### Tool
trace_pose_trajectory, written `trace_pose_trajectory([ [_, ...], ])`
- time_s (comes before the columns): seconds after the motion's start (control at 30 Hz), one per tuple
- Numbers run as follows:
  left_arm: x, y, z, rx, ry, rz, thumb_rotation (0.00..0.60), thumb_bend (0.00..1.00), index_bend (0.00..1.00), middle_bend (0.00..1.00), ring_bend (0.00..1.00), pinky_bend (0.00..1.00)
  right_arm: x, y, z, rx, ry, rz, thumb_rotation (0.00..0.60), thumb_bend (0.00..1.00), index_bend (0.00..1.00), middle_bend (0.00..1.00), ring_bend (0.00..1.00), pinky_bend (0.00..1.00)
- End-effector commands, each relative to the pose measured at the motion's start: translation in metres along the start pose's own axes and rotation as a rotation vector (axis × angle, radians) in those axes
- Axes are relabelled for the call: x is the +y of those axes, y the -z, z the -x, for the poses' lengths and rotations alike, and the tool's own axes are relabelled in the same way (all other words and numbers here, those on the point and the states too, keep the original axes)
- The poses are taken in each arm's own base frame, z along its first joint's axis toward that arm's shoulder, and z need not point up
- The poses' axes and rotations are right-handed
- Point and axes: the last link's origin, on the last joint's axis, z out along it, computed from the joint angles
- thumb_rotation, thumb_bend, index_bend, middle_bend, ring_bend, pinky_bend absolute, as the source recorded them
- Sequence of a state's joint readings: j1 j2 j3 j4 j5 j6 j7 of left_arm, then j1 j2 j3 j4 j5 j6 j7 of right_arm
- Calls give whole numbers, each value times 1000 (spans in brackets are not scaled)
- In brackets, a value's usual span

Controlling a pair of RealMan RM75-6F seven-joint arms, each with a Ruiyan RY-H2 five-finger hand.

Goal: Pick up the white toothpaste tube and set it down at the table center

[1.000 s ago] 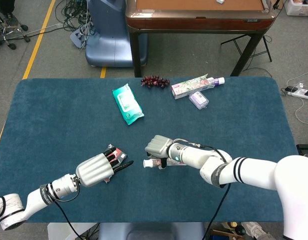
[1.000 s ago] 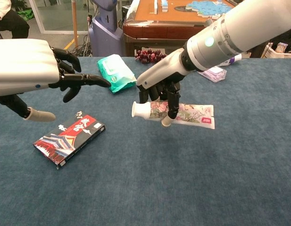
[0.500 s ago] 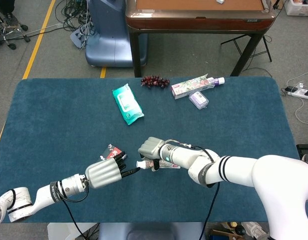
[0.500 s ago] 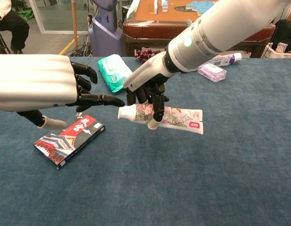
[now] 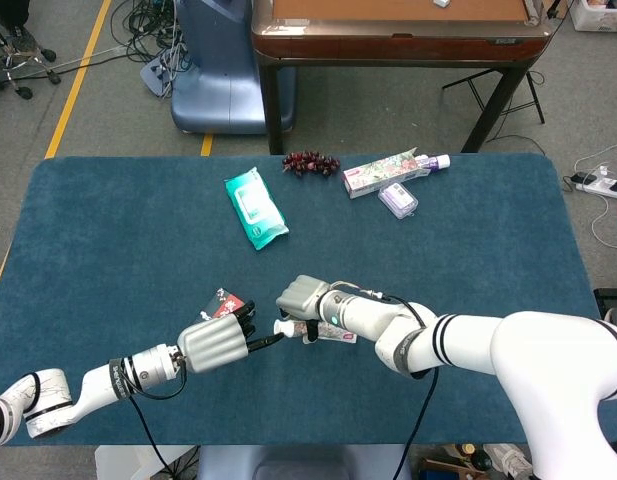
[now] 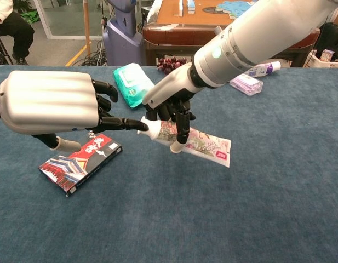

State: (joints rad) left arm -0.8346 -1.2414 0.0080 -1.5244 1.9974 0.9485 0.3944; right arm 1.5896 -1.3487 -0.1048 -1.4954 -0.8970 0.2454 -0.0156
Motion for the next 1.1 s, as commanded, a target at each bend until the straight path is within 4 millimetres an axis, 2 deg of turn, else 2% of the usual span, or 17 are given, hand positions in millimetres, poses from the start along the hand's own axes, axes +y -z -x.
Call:
trace_pose_trajectory([
  [0.03, -1, -1, 1, -8, -3, -6, 600, 204, 36, 521, 471, 203, -1, -1, 1, -3, 3, -2, 600, 1000, 1000, 850, 809, 647],
  [1.1, -5, 3, 10, -109, -51, -56, 600, 204, 44, 520, 469, 203, -4, -7, 4, -8, 8, -21, 600, 1000, 1000, 918, 843, 647],
])
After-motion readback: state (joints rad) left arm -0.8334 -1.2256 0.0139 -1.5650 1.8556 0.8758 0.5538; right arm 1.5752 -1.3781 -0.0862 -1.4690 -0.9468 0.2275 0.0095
